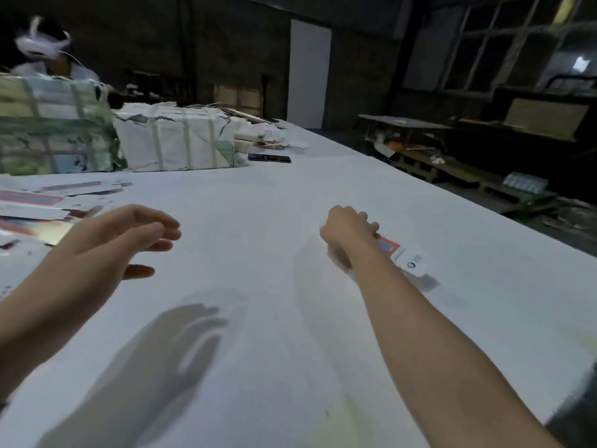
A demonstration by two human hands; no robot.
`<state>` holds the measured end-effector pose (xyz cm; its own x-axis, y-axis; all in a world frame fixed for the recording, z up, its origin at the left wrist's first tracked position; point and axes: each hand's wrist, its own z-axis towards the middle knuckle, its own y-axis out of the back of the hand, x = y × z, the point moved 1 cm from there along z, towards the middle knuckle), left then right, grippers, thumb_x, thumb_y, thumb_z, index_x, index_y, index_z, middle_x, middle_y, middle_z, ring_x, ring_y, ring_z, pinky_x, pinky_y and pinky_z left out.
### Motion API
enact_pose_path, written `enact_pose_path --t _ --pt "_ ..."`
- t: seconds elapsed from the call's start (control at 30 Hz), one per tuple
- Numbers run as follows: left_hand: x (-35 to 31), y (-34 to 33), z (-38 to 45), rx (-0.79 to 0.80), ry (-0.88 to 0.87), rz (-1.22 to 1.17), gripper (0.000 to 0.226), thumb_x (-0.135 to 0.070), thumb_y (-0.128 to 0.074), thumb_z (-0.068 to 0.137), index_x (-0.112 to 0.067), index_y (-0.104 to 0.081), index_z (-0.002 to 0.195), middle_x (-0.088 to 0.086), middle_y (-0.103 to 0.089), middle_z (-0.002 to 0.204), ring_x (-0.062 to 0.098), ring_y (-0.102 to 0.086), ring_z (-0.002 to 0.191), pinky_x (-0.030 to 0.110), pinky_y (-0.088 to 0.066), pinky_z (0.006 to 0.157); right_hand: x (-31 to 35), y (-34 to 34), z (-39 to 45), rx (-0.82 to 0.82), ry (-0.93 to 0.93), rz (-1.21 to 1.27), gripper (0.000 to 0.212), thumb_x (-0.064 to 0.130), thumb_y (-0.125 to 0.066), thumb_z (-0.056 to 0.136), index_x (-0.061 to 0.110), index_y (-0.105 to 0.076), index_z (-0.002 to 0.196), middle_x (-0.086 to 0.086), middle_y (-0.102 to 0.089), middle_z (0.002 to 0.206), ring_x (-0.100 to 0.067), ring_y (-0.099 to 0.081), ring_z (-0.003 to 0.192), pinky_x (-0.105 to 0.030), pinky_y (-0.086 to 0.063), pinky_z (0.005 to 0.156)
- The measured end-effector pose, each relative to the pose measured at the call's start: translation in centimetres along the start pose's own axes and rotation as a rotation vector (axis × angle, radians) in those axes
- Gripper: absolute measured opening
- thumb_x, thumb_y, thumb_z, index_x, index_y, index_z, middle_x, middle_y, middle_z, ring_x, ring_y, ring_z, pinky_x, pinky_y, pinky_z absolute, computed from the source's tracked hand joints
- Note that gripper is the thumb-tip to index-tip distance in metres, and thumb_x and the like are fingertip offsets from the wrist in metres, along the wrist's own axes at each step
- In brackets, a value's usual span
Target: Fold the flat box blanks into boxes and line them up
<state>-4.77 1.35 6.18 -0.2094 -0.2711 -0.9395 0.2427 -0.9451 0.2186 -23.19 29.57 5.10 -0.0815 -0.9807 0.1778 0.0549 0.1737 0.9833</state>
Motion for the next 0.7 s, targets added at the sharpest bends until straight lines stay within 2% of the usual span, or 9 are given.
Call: enact_pose_path --t 0.07,0.17,0.23,0.3,0.37,0.43,0.5,0.6,0.7 --pt "0.8 0.0 0.4 0.009 0.051 0.028 0.038 -0.01 -0.047 0.103 -0.03 -0.076 0.087 -0.002 -0.077 0.098 0.006 -0.071 0.09 0.039 -0.046 0.073 -1.4 -0.6 0.9 -0.027 -0.067 -0.025 0.021 0.017 -0.048 0.093 0.018 -0.054 0.113 -0.008 -0.047 0.129 -0.034 -0.039 0.122 -0.056 -0.03 0.103" --pt "1.8 0.1 1.6 0.02 0.161 0.028 0.035 -0.003 -0.041 0.103 -0.02 -0.069 0.092 0.007 -0.073 0.107 0.015 -0.066 0.092 0.038 -0.044 0.07 -1.5 -0.7 1.4 -0.105 -0.071 -0.054 0.035 0.014 -0.05 0.09 0.023 -0.054 0.124 -0.006 -0.041 0.135 -0.035 -0.032 0.128 -0.062 -0.024 0.106" --pt "2.2 0.3 1.9 0.027 0.2 0.052 0.034 -0.001 -0.041 0.103 -0.02 -0.067 0.094 0.007 -0.071 0.111 0.016 -0.063 0.094 0.037 -0.042 0.07 -0.3 -0.5 0.9 -0.178 0.023 -0.001 0.042 0.013 -0.051 0.089 0.024 -0.053 0.129 -0.006 -0.041 0.138 -0.034 -0.032 0.128 -0.054 -0.028 0.105" --pt "2.0 0.5 1.4 0.009 0.169 0.114 0.03 -0.006 -0.049 0.101 -0.024 -0.071 0.089 0.005 -0.072 0.109 0.015 -0.063 0.093 0.036 -0.043 0.072 1.8 0.0 0.1 -0.246 0.162 0.098 0.043 0.013 -0.053 0.087 0.024 -0.056 0.128 -0.004 -0.049 0.134 -0.031 -0.04 0.123 -0.043 -0.037 0.098" --pt "1.4 1.4 0.8 -0.048 0.097 0.338 0.006 -0.023 -0.07 0.088 -0.029 -0.072 0.088 0.003 -0.073 0.104 0.018 -0.065 0.091 0.037 -0.044 0.075 4.7 0.4 -1.4 -0.221 0.298 0.229 0.038 0.016 -0.054 0.086 0.027 -0.06 0.122 0.001 -0.059 0.123 -0.027 -0.051 0.114 -0.035 -0.042 0.088" --pt "1.7 3.5 0.6 -0.088 0.174 0.793 0.025 -0.039 -0.063 0.081 -0.032 -0.065 0.105 0.006 -0.067 0.118 0.03 -0.061 0.103 0.042 -0.045 0.086 8.1 0.2 -3.7 -0.135 0.439 0.349 0.032 0.024 -0.056 0.085 0.033 -0.064 0.114 0.008 -0.066 0.106 -0.023 -0.058 0.103 -0.032 -0.045 0.08" --pt "2.4 5.9 0.1 -0.139 0.372 1.187 0.045 -0.047 -0.056 0.089 -0.032 -0.049 0.131 0.009 -0.053 0.138 0.038 -0.047 0.124 0.05 -0.039 0.1 10.8 -0.3 -6.3 -0.082 0.594 0.369 0.026 0.026 -0.057 0.085 0.035 -0.066 0.107 0.016 -0.065 0.092 -0.019 -0.059 0.096 -0.032 -0.045 0.077" --pt "3.8 7.6 -0.5 -0.099 0.561 1.355 0.048 -0.048 -0.038 0.097 -0.027 -0.039 0.139 0.013 -0.044 0.148 0.042 -0.031 0.139 0.055 -0.029 0.112 13.3 -0.8 -9.7 -0.04 0.761 0.383 0.021 0.027 -0.058 0.086 0.037 -0.066 0.103 0.017 -0.065 0.085 -0.016 -0.06 0.093 -0.034 -0.049 0.081" --pt "4.6 6.9 -0.6 -0.053 0.558 1.435 0.041 -0.04 -0.04 0.096 -0.022 -0.044 0.132 0.016 -0.046 0.142 0.042 -0.032 0.139 0.053 -0.029 0.112 14.3 -1.3 -11.5 -0.015 0.843 0.361 0.023 0.028 -0.058 0.087 0.037 -0.067 0.105 0.019 -0.064 0.082 -0.014 -0.062 0.089 -0.036 -0.052 0.083"
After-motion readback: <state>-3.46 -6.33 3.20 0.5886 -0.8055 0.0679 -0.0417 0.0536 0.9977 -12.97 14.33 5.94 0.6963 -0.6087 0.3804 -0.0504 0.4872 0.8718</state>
